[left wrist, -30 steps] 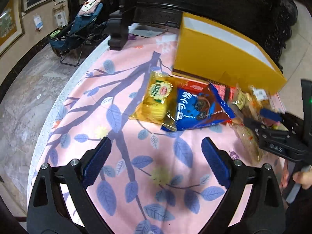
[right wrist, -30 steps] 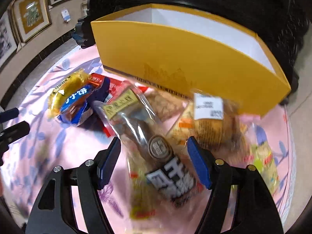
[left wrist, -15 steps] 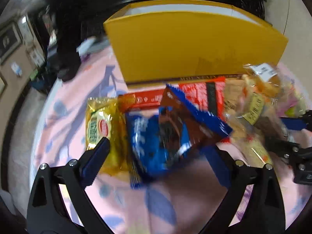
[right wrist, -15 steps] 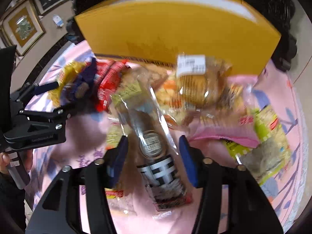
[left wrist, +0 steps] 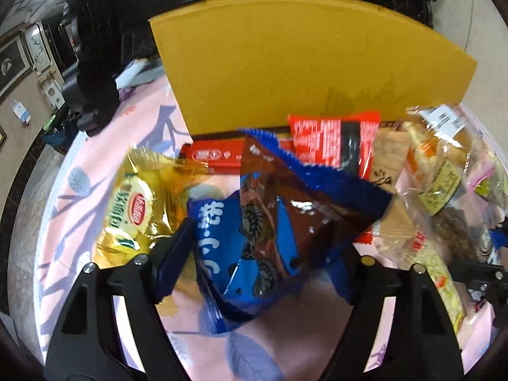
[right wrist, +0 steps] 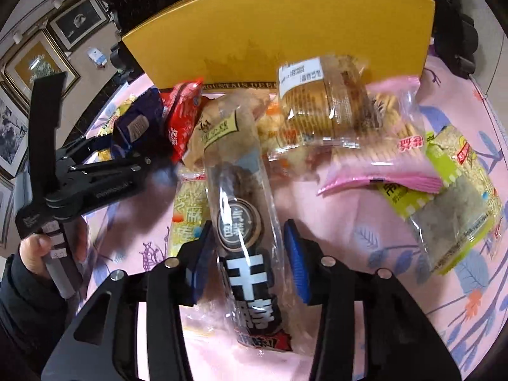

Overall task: Organize snacks
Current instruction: 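Grasp the blue cookie bag with left tool while right tool grasps dark sausage bread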

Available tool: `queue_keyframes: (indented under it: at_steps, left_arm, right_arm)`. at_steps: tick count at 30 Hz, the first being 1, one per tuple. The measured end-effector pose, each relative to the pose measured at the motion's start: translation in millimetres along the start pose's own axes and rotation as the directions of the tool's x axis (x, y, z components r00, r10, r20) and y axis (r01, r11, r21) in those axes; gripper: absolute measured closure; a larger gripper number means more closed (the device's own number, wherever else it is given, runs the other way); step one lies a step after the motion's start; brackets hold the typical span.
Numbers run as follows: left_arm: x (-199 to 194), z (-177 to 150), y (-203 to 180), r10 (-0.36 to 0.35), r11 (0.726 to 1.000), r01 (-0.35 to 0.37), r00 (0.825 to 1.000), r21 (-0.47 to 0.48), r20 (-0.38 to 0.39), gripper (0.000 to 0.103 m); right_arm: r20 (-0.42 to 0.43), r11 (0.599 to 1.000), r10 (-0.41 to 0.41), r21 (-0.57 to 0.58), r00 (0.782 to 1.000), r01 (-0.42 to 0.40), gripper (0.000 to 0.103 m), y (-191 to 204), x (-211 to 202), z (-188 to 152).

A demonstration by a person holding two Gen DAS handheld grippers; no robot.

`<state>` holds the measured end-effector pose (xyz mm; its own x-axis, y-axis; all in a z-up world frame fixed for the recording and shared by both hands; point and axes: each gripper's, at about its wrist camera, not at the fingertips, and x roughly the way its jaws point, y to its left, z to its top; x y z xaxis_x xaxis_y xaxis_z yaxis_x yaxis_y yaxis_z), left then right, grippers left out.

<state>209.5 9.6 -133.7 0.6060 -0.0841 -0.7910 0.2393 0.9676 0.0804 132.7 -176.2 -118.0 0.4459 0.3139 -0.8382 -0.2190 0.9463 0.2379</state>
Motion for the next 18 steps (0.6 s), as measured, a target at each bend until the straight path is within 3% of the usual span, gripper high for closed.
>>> queue_keyframes:
  at_steps: [1,3,10,18]
  left_arm:
    - [-2,-2,1,-0.002,1.0,0.002,1.0,-0.019,0.005,0.029]
    - [-8,-4,4,0.008,0.999,-0.007,1.0,-0.037,0.01,0.057]
    - [-55,-32,20,-0.084,0.975,0.088,0.996,-0.202,0.03,0.061]
    - [-118,-58,-7,-0.141,0.967,0.156,0.986,-0.2,0.086,0.061]
  right_arm:
    - [0.008,1.0,-0.011,-0.011,1.0,0.011,0.066,3,2,0]
    - [0.028,1.0,-0.023,-0.007,0.999,0.023,0.074,10,-3,-5]
    - [0.107,0.999,-0.028,0.022,0.994,0.026,0.076,14,-57,-34]
    - [0.171,0.997,-0.024,0.072,0.985,0.012,0.076,8,-96,-48]
